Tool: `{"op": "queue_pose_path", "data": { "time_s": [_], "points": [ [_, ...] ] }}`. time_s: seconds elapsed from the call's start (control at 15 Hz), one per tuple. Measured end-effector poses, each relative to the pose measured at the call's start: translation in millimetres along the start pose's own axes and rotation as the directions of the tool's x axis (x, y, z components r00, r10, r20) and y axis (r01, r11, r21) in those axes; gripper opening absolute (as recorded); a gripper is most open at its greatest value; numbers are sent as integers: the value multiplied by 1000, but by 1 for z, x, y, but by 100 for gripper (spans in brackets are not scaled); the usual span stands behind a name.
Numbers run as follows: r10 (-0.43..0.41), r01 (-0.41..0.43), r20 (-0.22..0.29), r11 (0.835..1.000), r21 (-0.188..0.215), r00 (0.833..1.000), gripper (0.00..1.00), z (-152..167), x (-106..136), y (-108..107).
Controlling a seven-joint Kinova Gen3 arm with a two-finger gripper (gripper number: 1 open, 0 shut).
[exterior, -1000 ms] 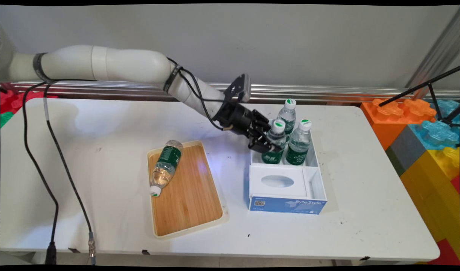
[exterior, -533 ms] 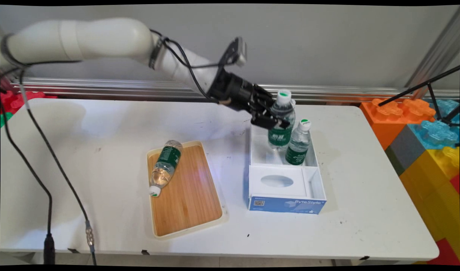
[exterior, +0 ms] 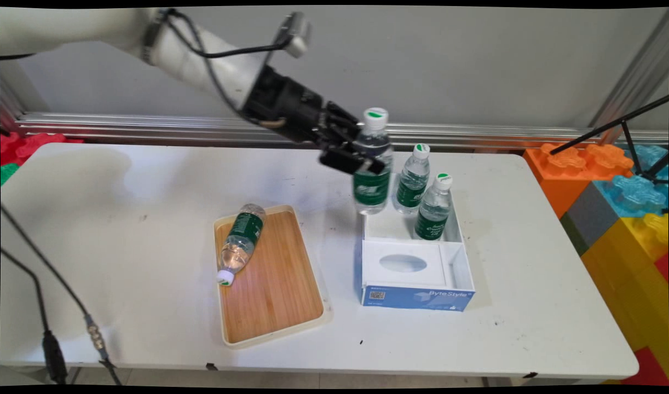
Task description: Place the picked object on the tray
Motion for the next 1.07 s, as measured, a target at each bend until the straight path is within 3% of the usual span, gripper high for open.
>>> {"op": "queue_pose_path", "data": {
  "time_s": [0.27, 0.47, 1.07],
  "points": [
    [47, -46, 33, 999, -29, 998, 0, -40, -32, 30],
    [91, -89, 45, 995, -43, 995, 0, -47, -56, 46],
    [91, -77, 115, 990, -118, 989, 0, -7, -124, 64]
  ]
}}
